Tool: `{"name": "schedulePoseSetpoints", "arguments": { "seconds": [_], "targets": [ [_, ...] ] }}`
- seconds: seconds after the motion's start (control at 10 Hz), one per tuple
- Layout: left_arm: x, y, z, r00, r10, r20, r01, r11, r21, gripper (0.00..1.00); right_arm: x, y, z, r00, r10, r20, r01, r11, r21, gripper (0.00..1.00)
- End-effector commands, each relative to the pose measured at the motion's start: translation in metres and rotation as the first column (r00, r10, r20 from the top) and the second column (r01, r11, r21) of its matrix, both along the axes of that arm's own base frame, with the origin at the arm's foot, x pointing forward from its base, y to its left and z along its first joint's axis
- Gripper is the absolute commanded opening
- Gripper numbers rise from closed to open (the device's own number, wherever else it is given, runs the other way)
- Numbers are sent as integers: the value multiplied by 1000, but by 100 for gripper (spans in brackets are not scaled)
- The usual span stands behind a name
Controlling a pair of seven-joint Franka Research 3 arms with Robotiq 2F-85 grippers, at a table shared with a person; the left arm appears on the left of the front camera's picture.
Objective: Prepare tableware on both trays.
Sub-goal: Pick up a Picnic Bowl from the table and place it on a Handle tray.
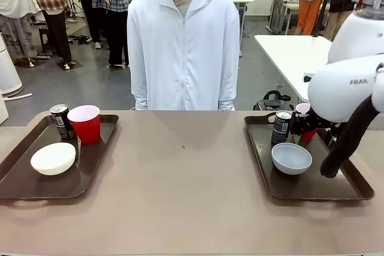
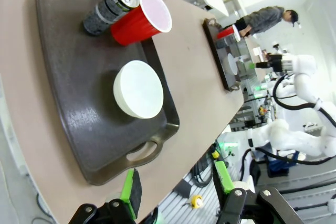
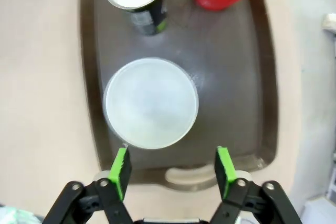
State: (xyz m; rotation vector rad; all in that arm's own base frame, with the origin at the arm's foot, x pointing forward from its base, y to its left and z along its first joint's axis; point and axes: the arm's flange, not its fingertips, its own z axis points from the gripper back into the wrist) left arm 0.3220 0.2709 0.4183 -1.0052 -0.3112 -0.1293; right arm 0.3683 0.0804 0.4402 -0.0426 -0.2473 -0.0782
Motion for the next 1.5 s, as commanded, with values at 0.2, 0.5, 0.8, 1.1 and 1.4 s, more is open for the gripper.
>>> {"name": "schedulePoseSetpoints", "arguments": {
  "seconds": [0.2, 0.5, 0.8, 1.1, 1.4],
  "targets": [
    [-1, 0, 2, 1000, 14, 4, -14, 1000, -4, 73, -68, 0, 11, 997, 70, -17, -70, 997, 30, 95],
    [-1, 0, 2, 1000, 14, 4, -14, 1000, -4, 73, -58, 1, 20, 997, 74, -30, -74, 997, -8, 95],
    [-1, 0, 2, 1000, 14, 4, -14, 1000, -4, 73, -46, 12, 46, 998, 58, -13, -58, 998, 18, 95],
    [-1, 0, 2, 1000, 14, 4, -14, 1000, -4, 73, -46, 12, 46, 998, 58, -13, -58, 998, 18, 95],
    [-1, 0, 2, 1000, 14, 4, -14, 1000, -4, 73, -46, 12, 46, 998, 58, -13, -58, 998, 18, 95]
  ]
}}
